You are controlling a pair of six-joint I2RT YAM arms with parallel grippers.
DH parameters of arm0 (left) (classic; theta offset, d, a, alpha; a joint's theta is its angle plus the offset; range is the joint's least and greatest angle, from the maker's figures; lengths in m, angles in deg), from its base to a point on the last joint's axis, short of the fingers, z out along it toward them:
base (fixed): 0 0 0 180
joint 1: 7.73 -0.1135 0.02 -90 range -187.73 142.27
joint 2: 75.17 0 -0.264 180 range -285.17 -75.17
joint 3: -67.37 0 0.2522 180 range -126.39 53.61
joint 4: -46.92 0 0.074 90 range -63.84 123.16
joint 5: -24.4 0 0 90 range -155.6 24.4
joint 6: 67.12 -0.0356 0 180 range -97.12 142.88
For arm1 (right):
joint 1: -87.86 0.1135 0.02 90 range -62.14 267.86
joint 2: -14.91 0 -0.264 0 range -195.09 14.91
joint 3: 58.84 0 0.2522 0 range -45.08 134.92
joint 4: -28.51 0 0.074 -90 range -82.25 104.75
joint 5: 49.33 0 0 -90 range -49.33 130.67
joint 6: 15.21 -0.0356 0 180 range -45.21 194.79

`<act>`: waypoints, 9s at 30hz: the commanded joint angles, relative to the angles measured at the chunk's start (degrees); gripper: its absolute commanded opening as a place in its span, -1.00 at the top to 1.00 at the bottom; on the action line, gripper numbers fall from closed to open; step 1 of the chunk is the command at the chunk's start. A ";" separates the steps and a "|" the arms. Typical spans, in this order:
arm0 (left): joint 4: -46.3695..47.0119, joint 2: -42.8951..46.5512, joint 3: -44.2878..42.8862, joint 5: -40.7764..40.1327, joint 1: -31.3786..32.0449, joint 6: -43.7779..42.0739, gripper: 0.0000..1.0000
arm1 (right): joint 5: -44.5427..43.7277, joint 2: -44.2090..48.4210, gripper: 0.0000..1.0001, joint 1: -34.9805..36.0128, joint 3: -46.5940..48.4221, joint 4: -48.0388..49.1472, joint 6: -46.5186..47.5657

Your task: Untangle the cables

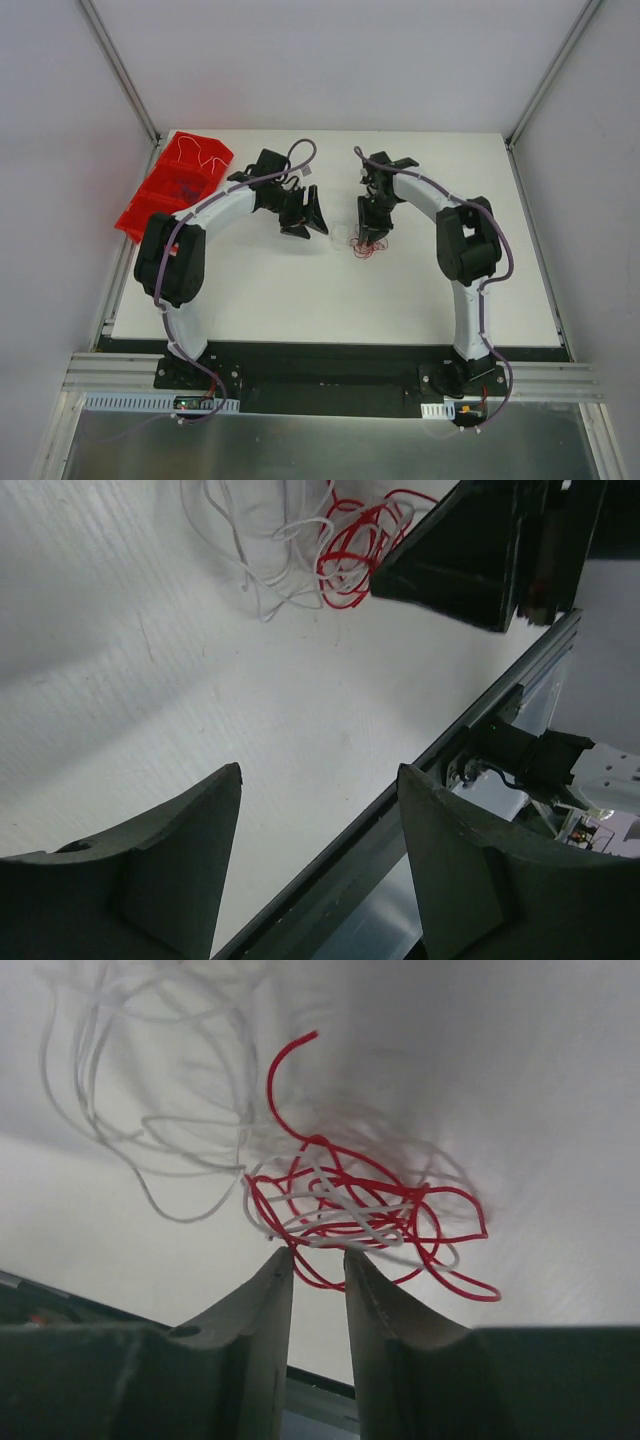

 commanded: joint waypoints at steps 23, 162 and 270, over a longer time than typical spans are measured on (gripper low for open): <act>-6.81 -18.51 -16.92 -1.96 -0.13 3.62 0.02 | 9.73 8.66 0.89 8.37 -12.87 8.31 -3.42; -0.66 7.23 1.88 7.90 -12.69 17.61 0.93 | -0.91 21.22 1.00 24.81 -6.80 15.44 12.84; 25.73 13.01 11.20 11.45 -7.07 0.22 1.00 | 39.65 28.26 1.00 5.03 -4.88 5.08 3.96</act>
